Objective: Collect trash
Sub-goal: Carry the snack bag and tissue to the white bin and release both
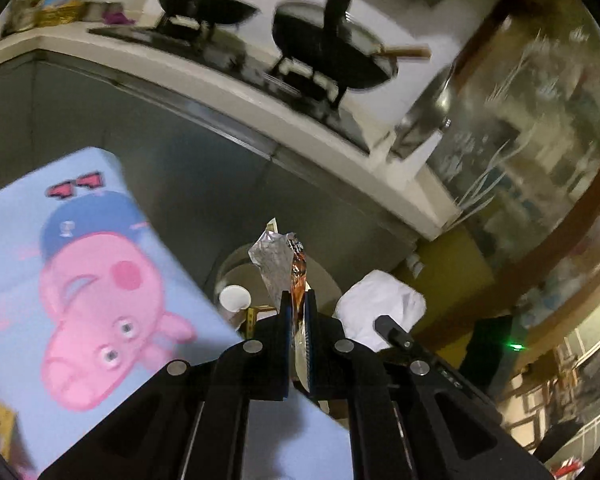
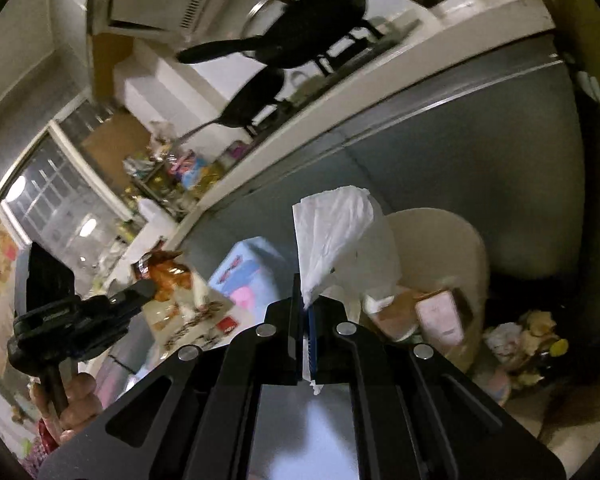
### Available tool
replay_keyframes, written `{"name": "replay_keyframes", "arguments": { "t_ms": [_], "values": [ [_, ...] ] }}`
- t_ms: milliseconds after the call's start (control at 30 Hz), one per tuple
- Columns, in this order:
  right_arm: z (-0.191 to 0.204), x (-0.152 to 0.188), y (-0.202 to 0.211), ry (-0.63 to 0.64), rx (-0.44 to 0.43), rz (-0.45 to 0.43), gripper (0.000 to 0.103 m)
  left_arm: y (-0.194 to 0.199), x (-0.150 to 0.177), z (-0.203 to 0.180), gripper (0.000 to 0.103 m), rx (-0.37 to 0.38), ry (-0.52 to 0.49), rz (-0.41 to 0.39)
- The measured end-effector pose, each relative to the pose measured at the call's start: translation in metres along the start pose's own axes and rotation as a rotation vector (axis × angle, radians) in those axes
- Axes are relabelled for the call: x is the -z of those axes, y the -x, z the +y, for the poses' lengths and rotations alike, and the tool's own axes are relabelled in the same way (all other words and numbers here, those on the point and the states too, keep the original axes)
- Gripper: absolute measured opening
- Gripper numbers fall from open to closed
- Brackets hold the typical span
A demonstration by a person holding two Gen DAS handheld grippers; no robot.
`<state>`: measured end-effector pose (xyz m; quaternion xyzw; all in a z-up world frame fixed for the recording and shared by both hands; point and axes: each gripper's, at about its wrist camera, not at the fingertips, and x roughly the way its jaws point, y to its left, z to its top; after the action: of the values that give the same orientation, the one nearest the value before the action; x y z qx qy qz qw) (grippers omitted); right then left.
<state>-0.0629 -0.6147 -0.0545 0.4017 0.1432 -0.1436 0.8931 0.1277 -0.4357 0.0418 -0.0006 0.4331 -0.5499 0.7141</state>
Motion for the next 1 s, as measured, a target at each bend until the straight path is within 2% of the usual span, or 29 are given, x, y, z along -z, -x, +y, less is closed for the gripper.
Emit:
{"name": "replay_keyframes", "arguments": {
  "t_ms": [100, 267, 300, 333, 367, 400, 467, 533, 667, 767, 833, 900, 1000],
  "values": [
    [-0.017, 0.001, -0.009, -0.002, 0.032, 0.030, 0.002, -0.034, 0.002, -0.001, 0.006, -0.038, -0.019, 0.042],
    [-0.025, 0.004, -0.029, -0.005, 0.061, 0.074, 0.005, -0.068, 0.006, -0.001, 0.009, -0.112, -0.046, 0.069],
    [-0.026, 0.004, -0.034, -0.009, 0.063, 0.084, 0.006, -0.073, 0.007, -0.001, 0.014, -0.135, -0.049, 0.074],
    [-0.027, 0.003, -0.039, -0.014, 0.066, 0.095, 0.008, -0.075, 0.007, -0.001, 0.035, -0.154, -0.048, 0.080],
    [-0.028, 0.004, -0.044, -0.022, 0.069, 0.111, 0.018, -0.079, 0.009, 0.001, 0.056, -0.176, -0.041, 0.086],
    [-0.029, 0.004, -0.046, -0.027, 0.073, 0.117, 0.036, -0.081, 0.009, 0.001, 0.061, -0.190, -0.034, 0.083],
    [-0.028, 0.003, -0.044, -0.035, 0.079, 0.096, 0.052, -0.077, 0.008, 0.001, 0.062, -0.188, -0.021, 0.074],
    [-0.022, -0.001, -0.038, -0.025, 0.071, 0.067, 0.052, -0.067, 0.005, 0.001, 0.062, -0.180, -0.010, 0.059],
    [-0.005, -0.013, -0.019, -0.005, 0.044, -0.012, 0.052, -0.016, -0.006, -0.010, 0.062, -0.120, 0.022, -0.051],
    [0.011, -0.021, -0.001, 0.024, 0.021, -0.086, 0.052, 0.015, 0.003, -0.020, 0.062, -0.080, 0.021, -0.096],
    [0.022, -0.022, 0.003, 0.069, 0.032, -0.104, 0.052, 0.032, 0.016, -0.025, 0.062, -0.064, 0.009, -0.106],
    [0.031, -0.022, -0.004, 0.117, 0.052, -0.076, 0.057, 0.045, 0.033, -0.025, 0.062, -0.060, 0.003, -0.104],
    [0.029, -0.015, -0.035, 0.130, 0.093, 0.071, 0.057, 0.061, 0.051, -0.019, 0.062, -0.067, -0.004, -0.089]
  ]
}}
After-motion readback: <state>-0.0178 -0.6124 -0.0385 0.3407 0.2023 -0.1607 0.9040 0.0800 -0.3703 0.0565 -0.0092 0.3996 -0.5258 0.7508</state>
